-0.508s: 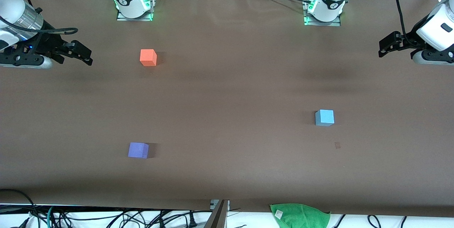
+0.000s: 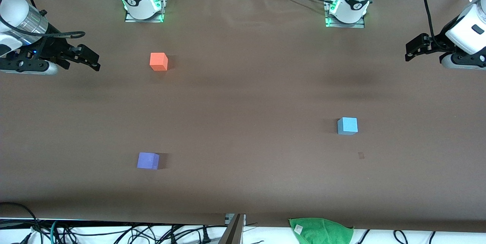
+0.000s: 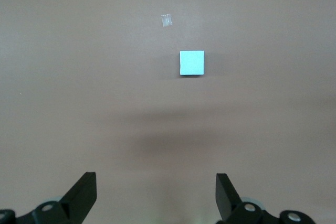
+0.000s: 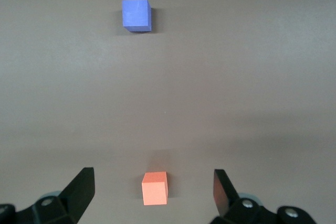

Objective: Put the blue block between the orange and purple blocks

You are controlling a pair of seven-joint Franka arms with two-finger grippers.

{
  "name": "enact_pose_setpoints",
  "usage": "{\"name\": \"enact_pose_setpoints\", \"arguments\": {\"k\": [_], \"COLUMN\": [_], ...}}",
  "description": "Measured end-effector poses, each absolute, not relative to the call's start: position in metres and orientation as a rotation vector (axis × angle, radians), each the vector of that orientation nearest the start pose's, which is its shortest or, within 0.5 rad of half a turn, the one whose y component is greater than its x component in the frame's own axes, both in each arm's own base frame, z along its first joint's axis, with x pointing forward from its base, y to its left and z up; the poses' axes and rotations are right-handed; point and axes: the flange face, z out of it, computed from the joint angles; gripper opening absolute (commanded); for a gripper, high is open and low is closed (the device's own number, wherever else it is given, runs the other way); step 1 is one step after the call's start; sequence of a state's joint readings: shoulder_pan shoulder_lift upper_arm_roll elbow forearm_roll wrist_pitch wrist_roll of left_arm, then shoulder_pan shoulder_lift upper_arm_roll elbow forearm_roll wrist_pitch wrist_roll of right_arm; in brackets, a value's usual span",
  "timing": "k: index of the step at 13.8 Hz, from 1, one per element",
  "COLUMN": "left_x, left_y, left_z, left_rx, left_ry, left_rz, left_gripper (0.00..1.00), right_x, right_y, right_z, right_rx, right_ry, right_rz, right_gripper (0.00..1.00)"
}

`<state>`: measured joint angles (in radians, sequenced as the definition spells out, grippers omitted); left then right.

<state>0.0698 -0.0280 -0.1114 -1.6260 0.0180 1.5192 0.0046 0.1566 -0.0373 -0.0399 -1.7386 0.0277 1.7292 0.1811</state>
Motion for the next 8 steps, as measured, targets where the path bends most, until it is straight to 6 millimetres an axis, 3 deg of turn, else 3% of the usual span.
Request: {"name": "enact_pose_setpoints", "arguments": {"k": [8], "left_x": [0.5390], "left_y": [-0.0225], "left_z": [0.6088], "left_rx": [-3.116], "left_ry": [0.075], "left_rz": [0.125], "left_gripper": [1.00], "right_x": [0.5548], "right_y": [0.0672], "right_z": [0.5722], "right_rx": [-3.107], "right_ry": [0.107], "right_rz": [-0.041], "right_gripper": [0.99]}}
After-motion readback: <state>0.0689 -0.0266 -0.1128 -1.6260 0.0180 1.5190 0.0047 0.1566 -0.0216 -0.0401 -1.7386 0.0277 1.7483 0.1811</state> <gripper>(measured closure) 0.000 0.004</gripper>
